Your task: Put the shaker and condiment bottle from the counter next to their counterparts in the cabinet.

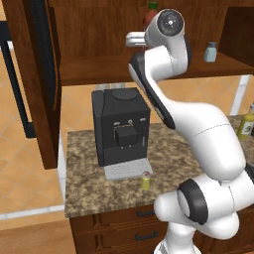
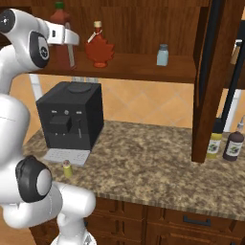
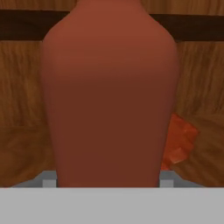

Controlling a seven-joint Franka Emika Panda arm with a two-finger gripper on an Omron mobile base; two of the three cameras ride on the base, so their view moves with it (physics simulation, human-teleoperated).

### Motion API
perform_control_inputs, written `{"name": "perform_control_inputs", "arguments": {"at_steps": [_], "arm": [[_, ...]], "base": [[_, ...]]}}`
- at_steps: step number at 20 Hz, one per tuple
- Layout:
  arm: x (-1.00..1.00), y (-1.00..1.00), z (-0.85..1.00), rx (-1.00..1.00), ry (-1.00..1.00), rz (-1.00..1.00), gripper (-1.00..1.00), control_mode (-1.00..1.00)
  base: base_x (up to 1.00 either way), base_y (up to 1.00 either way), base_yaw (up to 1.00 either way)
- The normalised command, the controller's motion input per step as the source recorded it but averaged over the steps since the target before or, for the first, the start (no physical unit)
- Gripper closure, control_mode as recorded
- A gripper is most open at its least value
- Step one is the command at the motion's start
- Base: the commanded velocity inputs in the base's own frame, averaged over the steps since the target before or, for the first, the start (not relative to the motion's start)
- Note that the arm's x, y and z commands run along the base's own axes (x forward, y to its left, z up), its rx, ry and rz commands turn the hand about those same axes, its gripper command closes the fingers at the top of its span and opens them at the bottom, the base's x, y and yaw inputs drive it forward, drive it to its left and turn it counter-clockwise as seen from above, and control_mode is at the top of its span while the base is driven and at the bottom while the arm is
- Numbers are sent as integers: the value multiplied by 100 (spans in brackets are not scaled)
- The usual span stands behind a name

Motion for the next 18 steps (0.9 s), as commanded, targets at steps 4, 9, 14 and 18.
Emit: {"name": "perform_control_inputs", "arguments": {"at_steps": [4,9,14,18], "arm": [[36,0,-12,0,0,0,100,-100],[19,1,-13,0,0,0,100,-100],[20,2,-15,0,0,0,100,-100],[31,0,-1,0,0,0,100,-100]], "base": [[0,0,0],[0,0,0],[0,0,0],[0,0,0]]}}
